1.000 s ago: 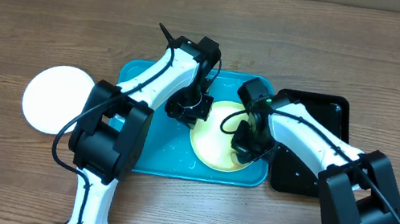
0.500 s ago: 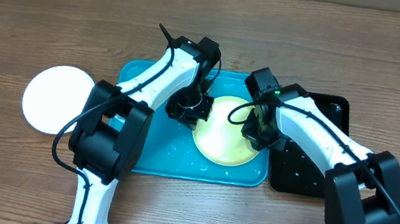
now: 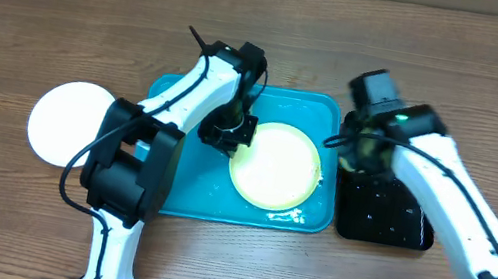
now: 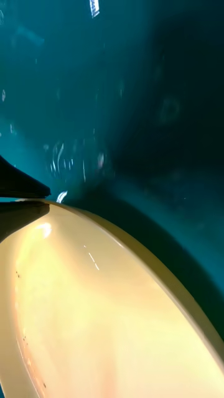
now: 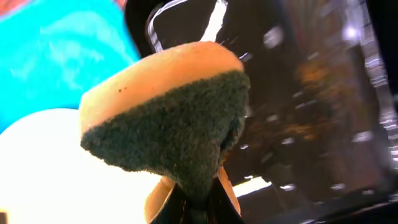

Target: Clean dirty plates on tray and stack at the side

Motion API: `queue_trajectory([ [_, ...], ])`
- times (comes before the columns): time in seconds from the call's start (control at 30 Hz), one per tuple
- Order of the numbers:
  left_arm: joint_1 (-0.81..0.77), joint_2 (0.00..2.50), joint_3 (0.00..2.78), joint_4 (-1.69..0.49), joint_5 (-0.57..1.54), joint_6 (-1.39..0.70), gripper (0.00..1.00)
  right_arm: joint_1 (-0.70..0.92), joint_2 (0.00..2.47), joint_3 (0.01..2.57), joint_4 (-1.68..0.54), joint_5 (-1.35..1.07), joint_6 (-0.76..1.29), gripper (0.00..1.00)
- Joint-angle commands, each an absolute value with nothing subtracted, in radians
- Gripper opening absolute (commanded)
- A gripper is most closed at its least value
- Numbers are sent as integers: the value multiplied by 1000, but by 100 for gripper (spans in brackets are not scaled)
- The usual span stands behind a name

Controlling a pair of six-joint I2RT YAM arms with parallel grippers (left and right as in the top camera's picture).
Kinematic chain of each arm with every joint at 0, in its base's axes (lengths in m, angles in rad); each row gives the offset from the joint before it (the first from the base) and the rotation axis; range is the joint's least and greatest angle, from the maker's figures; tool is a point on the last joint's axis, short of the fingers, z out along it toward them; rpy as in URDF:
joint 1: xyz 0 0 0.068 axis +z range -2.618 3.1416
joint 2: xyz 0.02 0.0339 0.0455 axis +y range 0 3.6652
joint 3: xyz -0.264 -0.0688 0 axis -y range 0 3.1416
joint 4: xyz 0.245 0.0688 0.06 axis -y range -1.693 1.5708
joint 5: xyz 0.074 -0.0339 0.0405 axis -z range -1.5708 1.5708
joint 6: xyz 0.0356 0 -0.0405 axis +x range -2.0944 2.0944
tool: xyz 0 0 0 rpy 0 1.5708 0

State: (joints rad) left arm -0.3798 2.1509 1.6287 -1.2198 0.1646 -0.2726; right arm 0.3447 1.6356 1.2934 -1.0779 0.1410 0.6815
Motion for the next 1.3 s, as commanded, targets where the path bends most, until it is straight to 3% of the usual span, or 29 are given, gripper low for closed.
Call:
queue_trajectory([
  [0.0, -347, 2024, 1641, -1222, 82, -312, 4, 239, 1596, 1320, -1106, 164, 582, 4],
  [0.23, -366, 1850, 1641, -1254, -241, -395, 4, 102, 1601, 1260, -1098, 163, 453, 4],
  [0.63, -451, 1746, 1641, -1343, -607, -405, 4, 89, 1602, 1084, -969, 156, 437, 4],
  [0.87, -438, 1746, 1641, -1365, -537, -482, 4, 89, 1602, 1061, -958, 147, 437, 4],
  [1.03, -376, 1746, 1641, -1365, -339, -482, 35, 89, 1602, 1061, -953, 130, 437, 5],
  [1.27, -208, 1746, 1638, -1378, -36, -482, 47, 89, 1602, 1060, -950, 126, 437, 5],
])
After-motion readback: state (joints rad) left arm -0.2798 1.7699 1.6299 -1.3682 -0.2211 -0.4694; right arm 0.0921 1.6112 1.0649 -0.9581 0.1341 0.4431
